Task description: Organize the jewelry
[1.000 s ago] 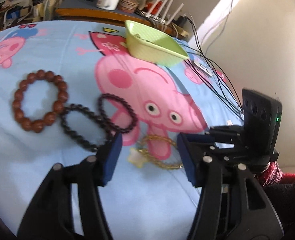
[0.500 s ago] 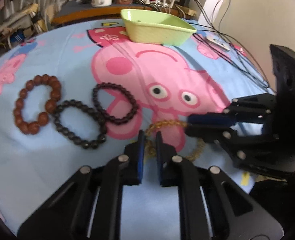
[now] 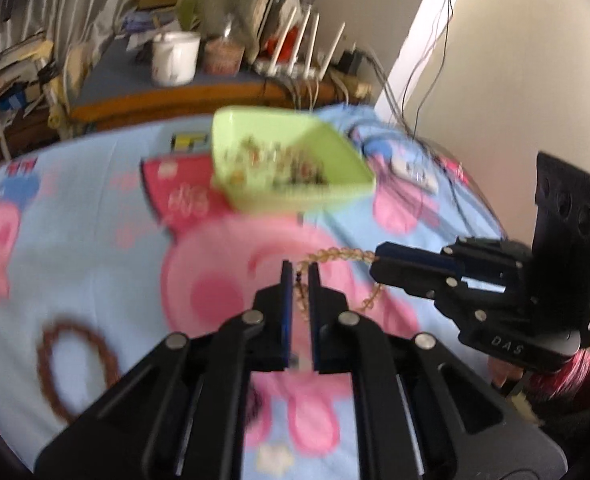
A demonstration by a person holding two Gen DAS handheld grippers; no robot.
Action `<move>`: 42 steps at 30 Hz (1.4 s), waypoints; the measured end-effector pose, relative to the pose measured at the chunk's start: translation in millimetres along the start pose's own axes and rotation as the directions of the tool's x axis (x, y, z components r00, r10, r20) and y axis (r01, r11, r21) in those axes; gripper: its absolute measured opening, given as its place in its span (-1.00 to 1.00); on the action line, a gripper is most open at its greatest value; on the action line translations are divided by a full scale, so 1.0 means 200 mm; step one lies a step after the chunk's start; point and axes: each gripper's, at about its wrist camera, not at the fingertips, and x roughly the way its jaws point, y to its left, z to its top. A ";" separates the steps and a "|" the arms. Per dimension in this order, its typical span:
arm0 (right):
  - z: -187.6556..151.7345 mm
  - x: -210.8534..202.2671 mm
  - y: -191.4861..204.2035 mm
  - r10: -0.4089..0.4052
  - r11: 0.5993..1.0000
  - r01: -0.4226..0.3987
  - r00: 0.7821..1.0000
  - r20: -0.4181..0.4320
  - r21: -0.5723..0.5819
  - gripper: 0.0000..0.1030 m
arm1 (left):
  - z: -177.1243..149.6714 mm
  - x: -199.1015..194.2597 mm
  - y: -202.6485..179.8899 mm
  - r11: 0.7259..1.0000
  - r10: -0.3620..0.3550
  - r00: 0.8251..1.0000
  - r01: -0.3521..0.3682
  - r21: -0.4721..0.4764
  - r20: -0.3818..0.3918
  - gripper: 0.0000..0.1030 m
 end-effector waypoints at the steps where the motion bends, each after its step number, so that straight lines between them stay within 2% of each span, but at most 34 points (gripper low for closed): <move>1: 0.04 0.00 -0.04 -0.002 1.000 0.002 1.000 0.014 0.022 -1.00 | 0.07 0.02 0.00 1.000 -0.004 1.000 0.004 0.004 0.014 -0.88; 6: 0.24 0.07 -0.21 -0.053 0.996 0.049 0.997 0.057 0.075 -1.00 | 0.35 0.15 0.03 1.000 -0.010 0.999 0.009 0.019 0.040 -0.88; 12: 0.32 0.20 -0.36 -0.085 0.990 0.076 0.994 0.072 0.119 -1.00 | 0.49 0.31 0.05 0.999 0.021 0.999 -0.022 0.038 0.042 -0.87; 14: 0.31 0.29 -0.40 -0.095 0.985 0.087 0.995 0.043 0.149 -1.00 | 0.52 0.40 0.09 0.998 0.060 0.998 -0.060 0.016 0.026 -0.75; 16: 0.28 0.36 -0.46 -0.110 0.971 0.113 0.994 -0.024 0.212 -1.00 | 0.51 0.44 0.15 0.997 0.048 0.999 -0.049 -0.057 -0.011 -0.75; 18: 0.23 0.32 -0.47 -0.099 0.963 0.093 0.995 0.010 0.252 -1.00 | 0.48 0.39 0.20 0.995 0.002 1.000 -0.001 -0.100 0.011 -0.75; 20: 0.19 0.25 -0.46 -0.128 0.958 0.109 0.990 0.054 0.267 -1.00 | 0.44 0.32 0.21 0.993 0.038 0.998 -0.032 -0.109 0.046 -0.75; 23: 0.11 0.16 -0.40 -0.122 0.952 0.093 0.989 0.083 0.290 -1.00 | 0.37 0.23 0.23 0.988 0.055 0.996 -0.043 -0.149 0.071 -0.75; 26: 0.02 0.08 -0.33 -0.116 0.947 0.078 0.988 0.104 0.312 -1.00 | 0.28 0.18 0.20 0.986 0.107 0.991 -0.095 -0.138 0.079 -0.74; 30: -0.06 0.01 -0.22 -0.131 0.947 0.091 0.985 0.113 0.308 -1.00 | 0.13 0.11 0.11 0.976 0.196 0.976 -0.185 -0.111 0.092 -0.74; 35: -0.18 -0.06 -0.09 -0.218 0.939 0.175 0.969 0.117 0.297 -1.00 | -0.05 0.03 0.01 0.963 0.264 0.957 -0.254 -0.095 0.122 -0.74; 38: -0.23 -0.10 -0.01 -0.283 0.933 0.243 0.951 0.123 0.267 -1.00 | -0.12 0.00 -0.04 0.948 0.315 0.939 -0.306 -0.081 0.135 -0.74; 42: -0.25 -0.14 0.03 -0.311 0.929 0.272 0.941 0.133 0.252 -1.00 | -0.19 -0.05 -0.08 0.929 0.369 0.915 -0.363 -0.064 0.166 -0.74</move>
